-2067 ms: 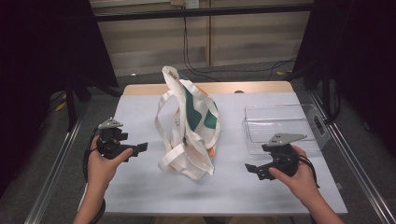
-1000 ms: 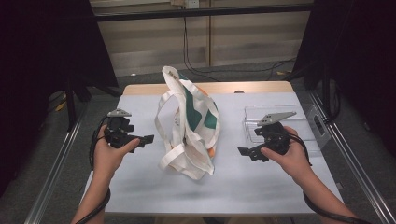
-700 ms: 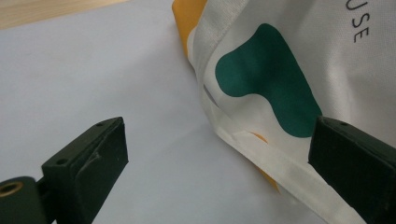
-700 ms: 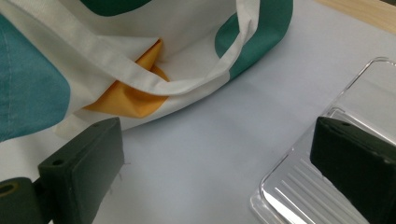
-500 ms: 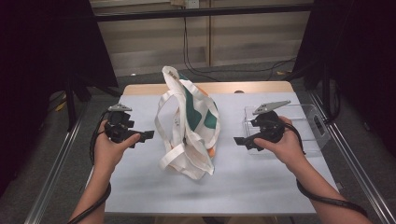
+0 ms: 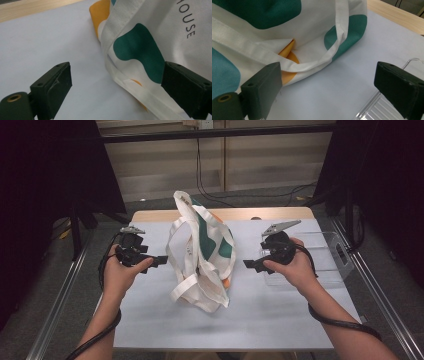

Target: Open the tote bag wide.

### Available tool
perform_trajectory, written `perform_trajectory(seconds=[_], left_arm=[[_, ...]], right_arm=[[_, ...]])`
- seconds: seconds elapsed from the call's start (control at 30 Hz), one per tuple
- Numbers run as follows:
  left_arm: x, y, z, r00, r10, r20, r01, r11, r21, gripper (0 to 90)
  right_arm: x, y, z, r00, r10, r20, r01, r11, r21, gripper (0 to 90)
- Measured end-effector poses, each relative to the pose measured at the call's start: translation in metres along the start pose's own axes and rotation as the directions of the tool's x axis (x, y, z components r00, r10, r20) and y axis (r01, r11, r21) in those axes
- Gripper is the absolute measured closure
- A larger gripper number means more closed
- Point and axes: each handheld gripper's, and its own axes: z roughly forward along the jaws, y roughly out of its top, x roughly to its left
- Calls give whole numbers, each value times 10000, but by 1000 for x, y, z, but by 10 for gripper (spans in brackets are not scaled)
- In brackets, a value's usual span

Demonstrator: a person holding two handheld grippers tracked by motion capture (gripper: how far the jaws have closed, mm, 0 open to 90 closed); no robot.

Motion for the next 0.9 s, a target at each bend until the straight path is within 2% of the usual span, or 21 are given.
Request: perform_trajectory(seconds=[0.1,0.13,0.3,0.37,0.47,0.5,0.53,0.57,0.63,0.67,0.77,0.8,0.83,0.9], left_arm=[[-1,2,2,10000,-29,-26,29,10000,-47,102],[-1,4,2,10000,57,8,-58,9999,83,104],[-3,9,4,9999,-116,67,116,9999,74,108],[-3,12,4,9999,39,150,-42,9998,199,114],[-3,14,4,9999,164,26,-164,9998,118,119],[-5,15,5,10000,-23,-19,23,10000,-24,120],[-5,16,5,10000,-44,10,44,10000,-44,126],[-4,17,4,9999,166,46,-166,9998,63,132],[-4,19,4,9999,145,66,-145,9999,22,137],[-5,20,4,9999,7,141,-4,9998,-174,141],[-6,21,4,10000,66,43,-65,9999,-129,154],[-4,22,3,9997,209,105,-208,9998,-21,161],[-5,23,4,9998,99,156,-97,9999,-141,161],[-6,24,5,9998,127,180,-124,9998,-151,169]], right_arm=[[1,3,2,10000,-4,46,4,10000,-20,82],[1,4,3,10000,-15,84,15,10000,4,89],[0,13,8,10000,-54,9,54,9999,-107,109],[0,16,9,10000,-47,-34,46,9999,-145,116],[0,20,11,10000,-54,0,54,9998,-169,122],[-1,21,12,10000,-75,-65,73,9997,-235,123],[-2,22,13,9999,-96,-52,95,9997,-221,126],[-2,23,14,10000,-74,-26,74,9997,-214,130],[-3,25,15,10000,-58,-80,56,9996,-276,134],[-4,27,17,10000,-32,-87,30,9997,-263,139],[-4,29,18,9999,-91,-122,88,9995,-295,144],[-5,31,20,9999,-97,-130,92,9995,-316,146],[-5,31,20,9999,-97,-130,92,9995,-316,146],[-6,32,22,9998,-54,-190,46,9993,-376,152]])
